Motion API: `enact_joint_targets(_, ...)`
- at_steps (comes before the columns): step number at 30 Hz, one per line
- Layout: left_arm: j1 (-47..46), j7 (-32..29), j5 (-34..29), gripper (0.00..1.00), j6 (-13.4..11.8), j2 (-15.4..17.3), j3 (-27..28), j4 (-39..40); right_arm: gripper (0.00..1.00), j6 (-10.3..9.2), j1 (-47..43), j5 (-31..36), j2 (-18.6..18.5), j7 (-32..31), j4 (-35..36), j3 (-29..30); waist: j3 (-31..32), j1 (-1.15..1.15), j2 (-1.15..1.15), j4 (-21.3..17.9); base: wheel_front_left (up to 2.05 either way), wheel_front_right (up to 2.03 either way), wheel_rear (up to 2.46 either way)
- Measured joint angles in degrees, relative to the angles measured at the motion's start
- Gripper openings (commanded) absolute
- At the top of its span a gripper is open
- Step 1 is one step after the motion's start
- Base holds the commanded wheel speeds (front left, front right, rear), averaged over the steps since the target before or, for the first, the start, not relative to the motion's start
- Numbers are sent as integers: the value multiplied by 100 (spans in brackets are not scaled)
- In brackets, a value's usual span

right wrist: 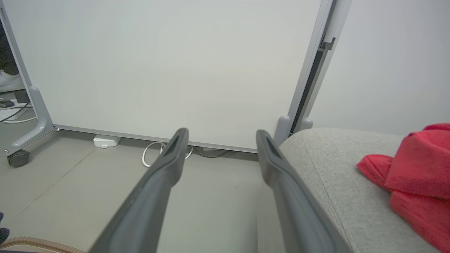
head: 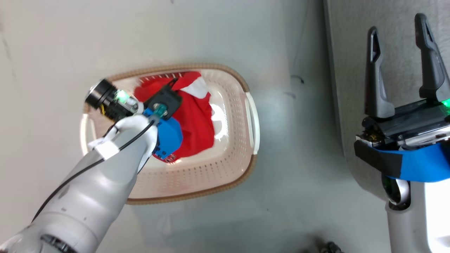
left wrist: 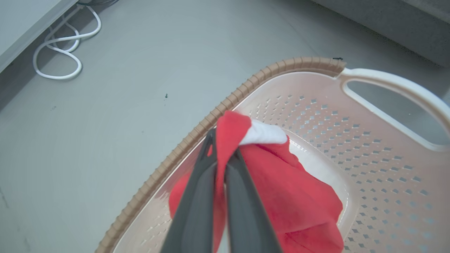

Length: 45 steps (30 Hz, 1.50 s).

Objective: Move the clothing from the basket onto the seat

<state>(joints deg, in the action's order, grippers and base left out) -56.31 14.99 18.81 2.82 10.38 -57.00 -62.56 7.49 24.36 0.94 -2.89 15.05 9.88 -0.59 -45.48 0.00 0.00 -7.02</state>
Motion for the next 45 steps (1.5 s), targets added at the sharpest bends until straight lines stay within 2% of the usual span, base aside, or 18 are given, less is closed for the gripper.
enact_joint_targets(13,844,0,57,0,-216,320,824,1394,100,-1,-349,-10,1,0,-463,122,1190,-1,0,245,0,0,0)
enact_joint_targets(25,1529,0,-142,0,-330,412,1895,2769,100,-1,-725,-111,1,0,-778,171,2264,-1,0,499,0,0,0)
enact_joint_targets(35,1780,0,-398,0,-275,381,2583,3686,100,-1,-1005,-254,1,0,-950,147,3051,-1,0,599,0,0,0)
enact_joint_targets(45,1800,1,-563,0,-24,188,2916,4409,100,-1,-1183,-327,1,0,-1002,124,3490,-1,0,624,0,0,0)
